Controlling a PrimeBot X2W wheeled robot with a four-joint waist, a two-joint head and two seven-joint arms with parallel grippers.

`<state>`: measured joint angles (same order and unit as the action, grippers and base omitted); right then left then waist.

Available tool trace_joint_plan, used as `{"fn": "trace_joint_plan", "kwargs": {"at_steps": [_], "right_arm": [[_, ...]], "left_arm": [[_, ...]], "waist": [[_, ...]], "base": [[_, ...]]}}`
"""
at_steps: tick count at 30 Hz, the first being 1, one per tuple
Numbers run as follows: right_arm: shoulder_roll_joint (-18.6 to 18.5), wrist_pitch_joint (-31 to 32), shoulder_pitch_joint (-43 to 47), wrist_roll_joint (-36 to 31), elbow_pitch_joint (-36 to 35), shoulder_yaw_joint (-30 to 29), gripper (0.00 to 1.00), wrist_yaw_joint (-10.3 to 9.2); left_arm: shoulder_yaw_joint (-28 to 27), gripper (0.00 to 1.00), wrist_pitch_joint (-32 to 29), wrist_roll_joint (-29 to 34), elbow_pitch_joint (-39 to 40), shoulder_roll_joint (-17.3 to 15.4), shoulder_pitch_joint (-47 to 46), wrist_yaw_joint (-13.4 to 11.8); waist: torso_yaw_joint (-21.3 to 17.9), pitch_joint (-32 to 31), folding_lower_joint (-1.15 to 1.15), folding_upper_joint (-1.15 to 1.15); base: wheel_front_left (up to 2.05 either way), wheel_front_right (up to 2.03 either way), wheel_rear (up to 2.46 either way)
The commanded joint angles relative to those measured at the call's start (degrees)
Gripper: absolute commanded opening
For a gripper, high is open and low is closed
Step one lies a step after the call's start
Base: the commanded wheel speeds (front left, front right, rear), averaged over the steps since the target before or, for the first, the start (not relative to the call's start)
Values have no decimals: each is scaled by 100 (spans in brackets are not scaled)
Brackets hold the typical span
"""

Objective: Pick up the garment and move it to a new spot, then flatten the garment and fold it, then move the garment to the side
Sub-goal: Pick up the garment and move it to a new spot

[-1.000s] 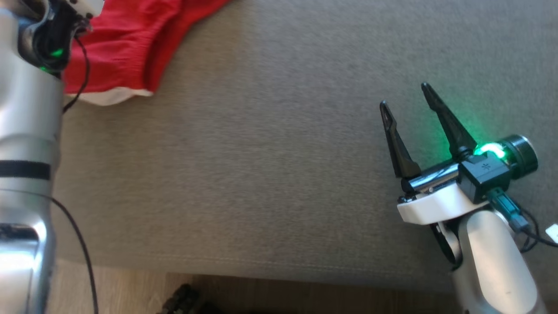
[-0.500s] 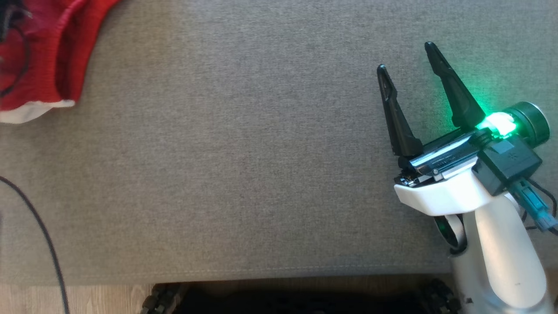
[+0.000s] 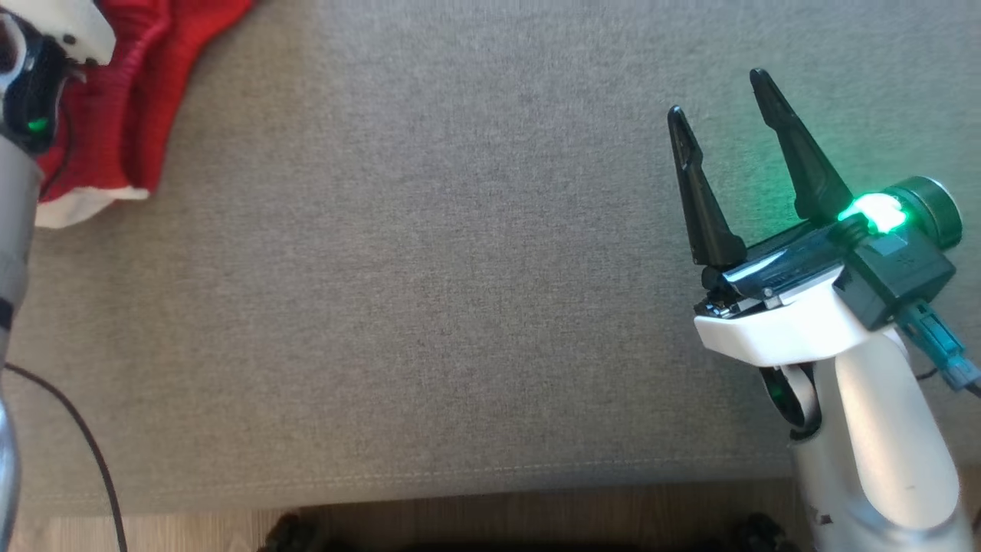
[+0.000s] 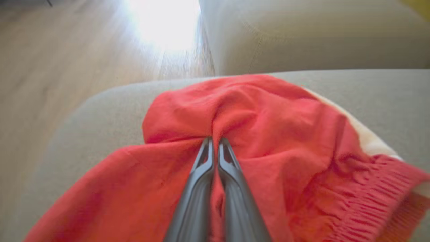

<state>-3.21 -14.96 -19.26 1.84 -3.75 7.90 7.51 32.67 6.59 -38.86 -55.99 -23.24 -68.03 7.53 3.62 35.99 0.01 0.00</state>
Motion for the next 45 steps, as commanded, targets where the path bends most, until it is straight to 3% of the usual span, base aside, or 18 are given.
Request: {"fn": "trace_joint_plan", "kwargs": {"at_steps": [1,8,15,21,29,35,42,43,45], "right_arm": [[34,-4,153,50,-152,131,100,-2],[34,-4,382,255,-83,129,100,-2],[34,-4,569,509,-155,145,100,-2],[34,-4,700,690,-228,146,100,-2],[34,-4,837,806,-414,71,100,-2],[34,-4,792,960,-561,147,100,-2],[34,-4,681,1025,-673,281,100,-2],[34,-4,661,970,-679,300,100,-2],[34,-4,630,841,-667,337,100,-2]], "left_arm": [[-110,0,158,41,203,-446,-168,-5],[492,0,687,10,1064,-752,103,-5],[880,0,733,-22,2303,-1095,457,-5],[981,0,372,-183,3370,-1213,724,-46],[1273,0,-564,-557,4788,-1289,1144,-156],[1515,0,-854,-466,4902,-1308,1316,-275],[1743,2,-532,-120,3863,-1018,1412,-449],[1749,100,-403,-57,3701,-933,1407,-505],[1666,100,-113,-125,3436,-676,1443,-601]], "waist": [[34,-274,-1,0],[12,-1011,-1,0],[-338,-1489,-1,0],[-865,-1748,-1,0],[-1572,-1760,-1,0],[-1919,-1488,-1,0],[-2130,-1071,-1,0],[-2111,-1028,-1,0],[-2023,-976,-1,0]], "base": [[0,0,0],[0,0,0],[0,0,0],[0,0,0],[0,0,0],[0,0,0],[0,0,0],[0,0,0],[0,0,0]]}}
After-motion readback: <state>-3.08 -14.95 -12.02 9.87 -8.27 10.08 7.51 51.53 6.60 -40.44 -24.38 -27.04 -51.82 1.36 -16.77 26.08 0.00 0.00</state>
